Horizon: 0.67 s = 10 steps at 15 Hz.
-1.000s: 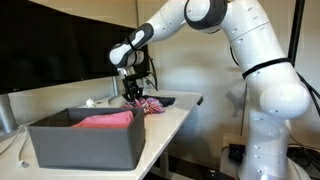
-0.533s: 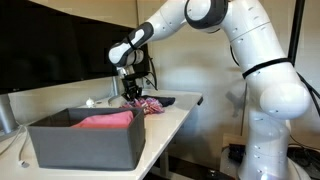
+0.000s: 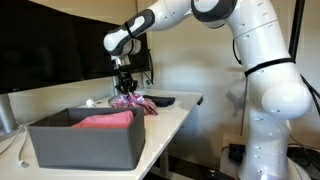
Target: Pick up the clothes and put them in the box
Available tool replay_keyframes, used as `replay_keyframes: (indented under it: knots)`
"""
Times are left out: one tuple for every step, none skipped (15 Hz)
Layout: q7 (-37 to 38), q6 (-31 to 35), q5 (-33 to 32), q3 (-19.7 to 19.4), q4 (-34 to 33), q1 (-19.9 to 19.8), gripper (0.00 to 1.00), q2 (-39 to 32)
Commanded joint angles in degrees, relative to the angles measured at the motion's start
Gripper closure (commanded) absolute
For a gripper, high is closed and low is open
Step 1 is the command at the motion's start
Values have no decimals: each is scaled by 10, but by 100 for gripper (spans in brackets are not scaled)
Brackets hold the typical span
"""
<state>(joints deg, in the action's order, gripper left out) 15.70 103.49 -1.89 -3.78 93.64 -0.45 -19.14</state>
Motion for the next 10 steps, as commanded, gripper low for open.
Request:
replay_keyframes:
  knots:
    - [17, -38, 13, 4, 0, 4, 92, 54]
    - [27, -55, 15, 10, -26, 11, 92, 46]
    - [30, -68, 16, 14, -37, 14, 92, 49]
    - [34, -84, 17, 18, -54, 18, 92, 49]
    - [39, -94, 16, 22, -68, 23, 92, 47]
    - [43, -107, 14, 27, -86, 29, 92, 43]
    - [49, -114, 11, 30, -100, 35, 92, 39]
    - [44, -124, 7, 31, -100, 37, 92, 53]
    - [43, -136, 8, 33, -113, 40, 92, 52]
    - [42, -146, 6, 35, -126, 43, 92, 51]
